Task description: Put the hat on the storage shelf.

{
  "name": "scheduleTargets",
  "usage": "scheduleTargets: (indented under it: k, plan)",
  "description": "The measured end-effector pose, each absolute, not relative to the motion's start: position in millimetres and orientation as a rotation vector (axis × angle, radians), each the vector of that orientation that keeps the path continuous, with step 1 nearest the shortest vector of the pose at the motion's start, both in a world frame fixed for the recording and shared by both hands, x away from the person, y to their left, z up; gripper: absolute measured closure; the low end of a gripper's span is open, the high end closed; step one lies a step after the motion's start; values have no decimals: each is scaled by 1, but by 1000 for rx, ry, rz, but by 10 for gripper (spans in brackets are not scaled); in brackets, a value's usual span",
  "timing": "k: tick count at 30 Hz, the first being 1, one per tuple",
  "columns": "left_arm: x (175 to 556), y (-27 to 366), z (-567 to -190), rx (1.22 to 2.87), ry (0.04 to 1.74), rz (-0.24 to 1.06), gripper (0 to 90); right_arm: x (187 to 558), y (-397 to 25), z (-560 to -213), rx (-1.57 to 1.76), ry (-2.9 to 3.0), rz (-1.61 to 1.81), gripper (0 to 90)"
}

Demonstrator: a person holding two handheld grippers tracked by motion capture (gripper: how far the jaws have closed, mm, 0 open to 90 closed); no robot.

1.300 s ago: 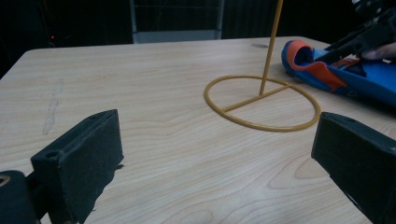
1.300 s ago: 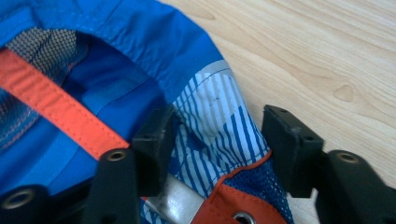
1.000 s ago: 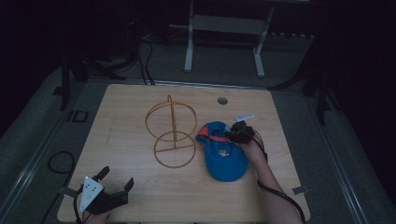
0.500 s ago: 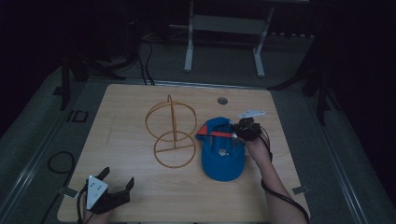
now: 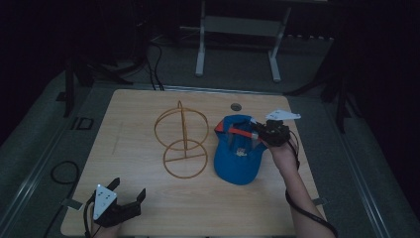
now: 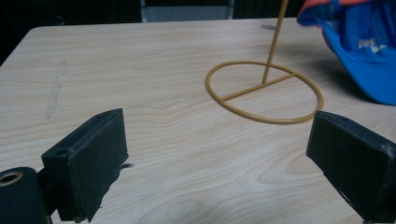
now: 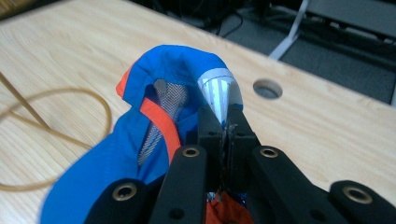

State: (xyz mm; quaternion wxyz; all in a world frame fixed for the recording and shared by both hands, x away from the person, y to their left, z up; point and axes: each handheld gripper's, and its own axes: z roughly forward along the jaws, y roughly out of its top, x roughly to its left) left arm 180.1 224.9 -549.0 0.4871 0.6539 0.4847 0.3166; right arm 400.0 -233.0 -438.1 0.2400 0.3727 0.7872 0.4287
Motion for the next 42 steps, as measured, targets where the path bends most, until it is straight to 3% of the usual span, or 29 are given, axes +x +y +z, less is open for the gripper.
scheduleTargets:
  k: [19, 28, 42]
  plan:
    - [175, 200, -492, 1621, 1127, 658, 65, 356, -248, -384, 939, 2054, 1260, 877]
    - [176, 191, -446, 1609, 1013, 659, 72, 342, -261, -376, 928, 2050, 1280, 877]
    - [210, 141, -394, 1679, 825, 641, 75, 330, -269, -374, 935, 2045, 1314, 877]
